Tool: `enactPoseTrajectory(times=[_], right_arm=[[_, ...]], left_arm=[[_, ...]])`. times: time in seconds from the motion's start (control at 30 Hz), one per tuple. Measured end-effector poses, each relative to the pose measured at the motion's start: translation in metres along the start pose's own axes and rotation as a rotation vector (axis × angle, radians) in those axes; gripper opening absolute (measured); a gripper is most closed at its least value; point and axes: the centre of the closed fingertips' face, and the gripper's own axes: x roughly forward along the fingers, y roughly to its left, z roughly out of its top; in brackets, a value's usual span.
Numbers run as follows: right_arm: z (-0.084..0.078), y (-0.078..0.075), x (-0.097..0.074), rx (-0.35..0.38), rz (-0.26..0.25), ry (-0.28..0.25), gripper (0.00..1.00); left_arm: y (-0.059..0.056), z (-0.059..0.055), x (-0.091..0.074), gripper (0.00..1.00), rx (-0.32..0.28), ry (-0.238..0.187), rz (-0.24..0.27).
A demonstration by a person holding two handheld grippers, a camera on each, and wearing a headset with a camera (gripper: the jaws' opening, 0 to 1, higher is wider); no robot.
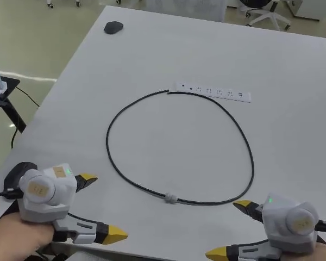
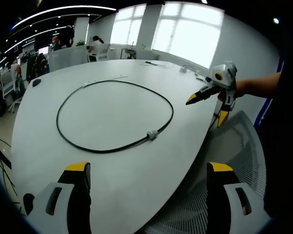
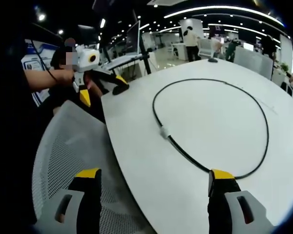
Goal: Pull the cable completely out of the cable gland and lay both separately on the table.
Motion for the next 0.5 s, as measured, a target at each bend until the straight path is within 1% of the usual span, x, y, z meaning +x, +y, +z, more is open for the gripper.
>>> enactPoseTrajectory(times=[0.07,0.17,0.33,0.5], right_arm=[[-0.0012,0.0015,0.0007,0.000,0.003,0.005,0.91],[-0.0003,0.0025,-0.0001,0.002,-0.001,0.002,0.91],[0.0000,0.0043,0.0013,0.001,-0.002,0.002,0.91],[0.0049,0.0048,0.0045,-0.004,0.003,-0.002,0.91]], left_arm=[[-0.0001,-0.0001,-0.0010,0.99,0.004,-0.001,0.002],[-0.0001,-0.0031,-0.0021,0.99,0.010,0.009,0.003],[-0.0003,-0.0060,-0.0035,0.99,0.006,0.016,0.002],[-0.0008,-0.0047,-0.0031,0.99,0.003,0.010,0.006]])
